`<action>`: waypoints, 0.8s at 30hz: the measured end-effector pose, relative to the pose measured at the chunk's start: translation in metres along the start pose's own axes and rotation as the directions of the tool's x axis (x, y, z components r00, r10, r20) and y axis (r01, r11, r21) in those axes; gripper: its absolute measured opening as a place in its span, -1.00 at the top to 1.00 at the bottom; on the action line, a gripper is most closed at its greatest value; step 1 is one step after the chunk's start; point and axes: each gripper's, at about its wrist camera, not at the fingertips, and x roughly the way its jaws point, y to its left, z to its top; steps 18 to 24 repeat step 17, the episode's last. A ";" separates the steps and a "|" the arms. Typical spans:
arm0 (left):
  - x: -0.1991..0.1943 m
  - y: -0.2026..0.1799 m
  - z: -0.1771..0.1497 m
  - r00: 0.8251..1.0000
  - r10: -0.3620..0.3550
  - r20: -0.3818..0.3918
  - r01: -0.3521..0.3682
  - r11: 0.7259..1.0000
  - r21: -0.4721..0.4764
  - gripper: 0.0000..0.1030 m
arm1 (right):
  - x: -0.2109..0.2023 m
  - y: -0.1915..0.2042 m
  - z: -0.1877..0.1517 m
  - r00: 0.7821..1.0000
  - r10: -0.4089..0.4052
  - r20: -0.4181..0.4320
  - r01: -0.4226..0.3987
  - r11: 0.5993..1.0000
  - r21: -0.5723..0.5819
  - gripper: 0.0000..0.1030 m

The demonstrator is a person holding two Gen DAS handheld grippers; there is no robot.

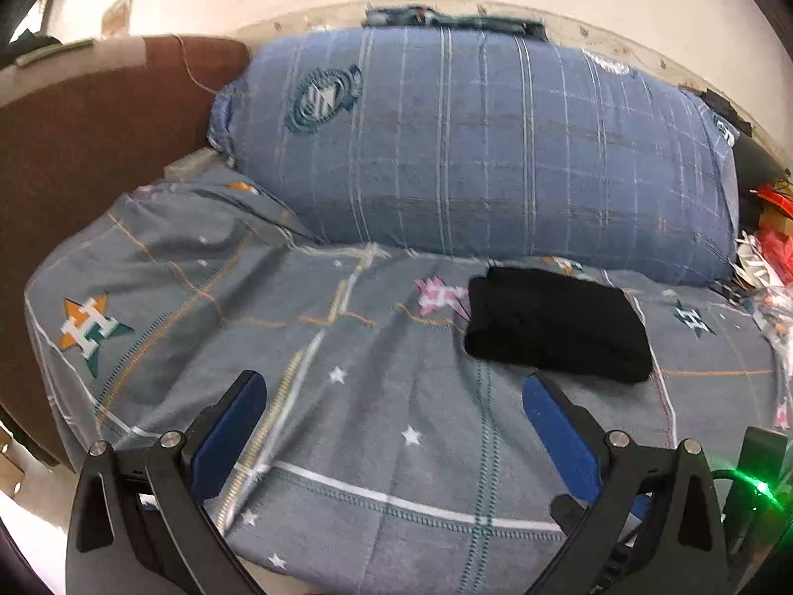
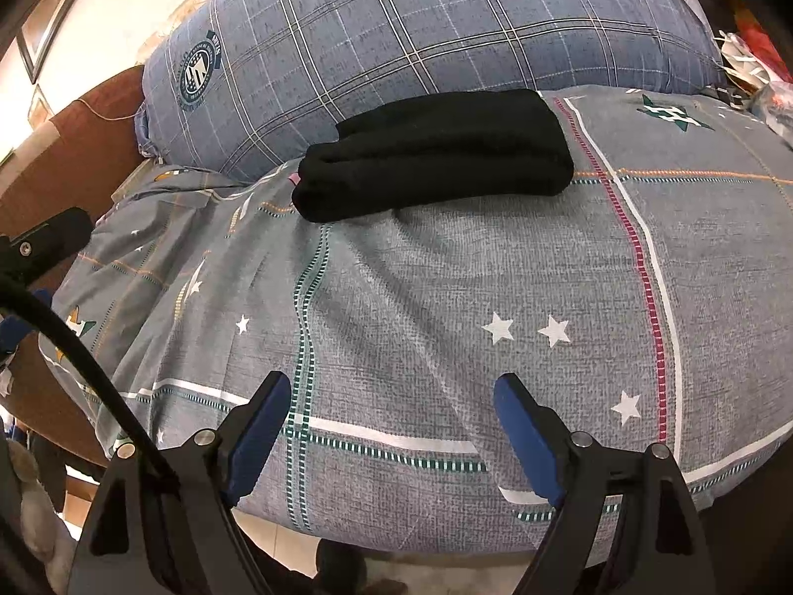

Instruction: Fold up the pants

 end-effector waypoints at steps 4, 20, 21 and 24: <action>-0.005 0.005 0.007 0.998 0.031 0.052 -0.030 0.999 -0.022 -1.00 | 0.002 -0.003 0.000 1.000 -0.005 -0.001 0.005 1.000 0.006 -0.72; 0.062 0.000 0.006 0.965 -0.094 -0.246 0.087 0.995 -0.040 -1.00 | 0.007 -0.009 0.017 0.998 -0.064 0.002 0.064 0.997 -0.039 -0.74; 0.062 0.000 0.006 0.965 -0.094 -0.246 0.087 0.995 -0.040 -1.00 | 0.007 -0.009 0.017 0.998 -0.064 0.002 0.064 0.997 -0.039 -0.74; 0.062 0.000 0.006 0.965 -0.094 -0.246 0.087 0.995 -0.040 -1.00 | 0.007 -0.009 0.017 0.998 -0.064 0.002 0.064 0.997 -0.039 -0.74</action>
